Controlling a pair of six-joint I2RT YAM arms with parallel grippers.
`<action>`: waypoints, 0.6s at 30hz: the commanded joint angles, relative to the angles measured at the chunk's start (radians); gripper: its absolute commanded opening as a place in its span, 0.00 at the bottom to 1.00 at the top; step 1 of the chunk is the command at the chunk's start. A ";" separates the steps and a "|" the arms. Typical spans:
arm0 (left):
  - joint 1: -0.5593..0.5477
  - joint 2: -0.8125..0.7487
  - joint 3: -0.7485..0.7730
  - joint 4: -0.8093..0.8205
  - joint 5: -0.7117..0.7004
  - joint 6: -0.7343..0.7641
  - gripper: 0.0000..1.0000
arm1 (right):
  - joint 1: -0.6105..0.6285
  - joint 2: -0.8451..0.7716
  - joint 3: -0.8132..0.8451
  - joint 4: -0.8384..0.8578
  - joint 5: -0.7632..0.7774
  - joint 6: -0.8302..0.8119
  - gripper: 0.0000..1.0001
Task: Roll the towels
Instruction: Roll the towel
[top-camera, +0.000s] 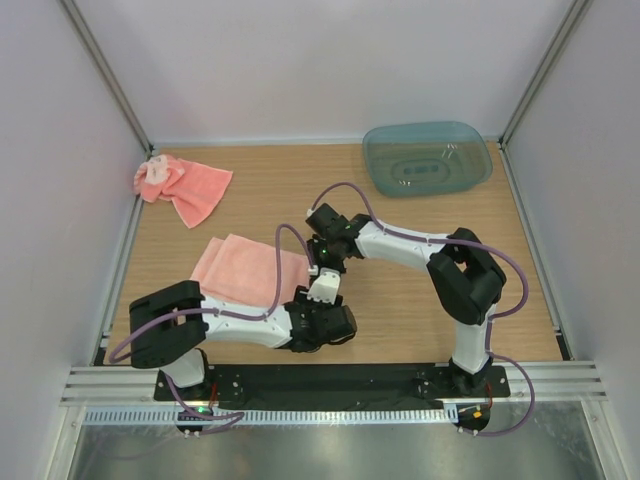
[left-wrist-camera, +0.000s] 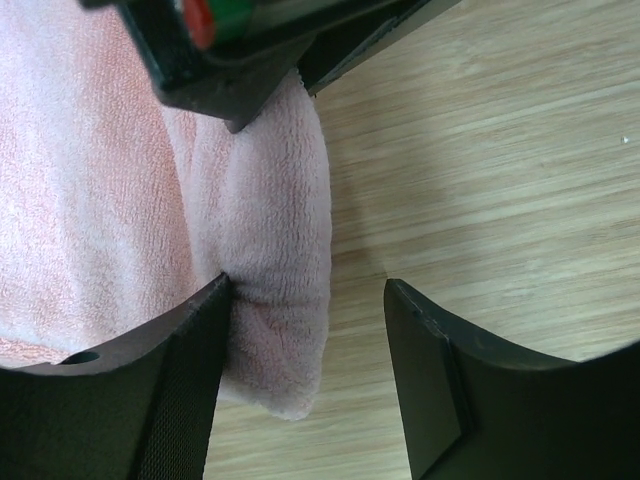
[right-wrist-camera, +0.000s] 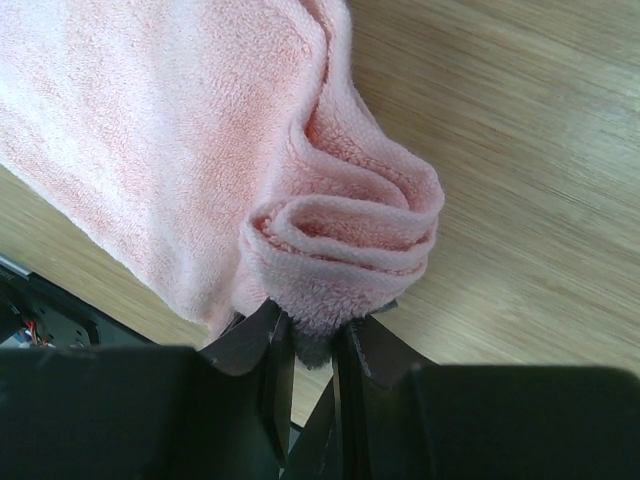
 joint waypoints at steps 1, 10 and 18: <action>-0.001 0.030 -0.079 0.006 0.036 -0.082 0.63 | -0.008 -0.037 0.035 -0.049 -0.031 -0.020 0.08; 0.006 0.053 -0.191 0.103 0.062 -0.122 0.42 | -0.023 -0.020 0.029 -0.049 -0.048 -0.030 0.08; 0.017 -0.022 -0.239 0.135 0.109 -0.108 0.00 | -0.062 -0.028 0.000 -0.040 -0.074 -0.046 0.08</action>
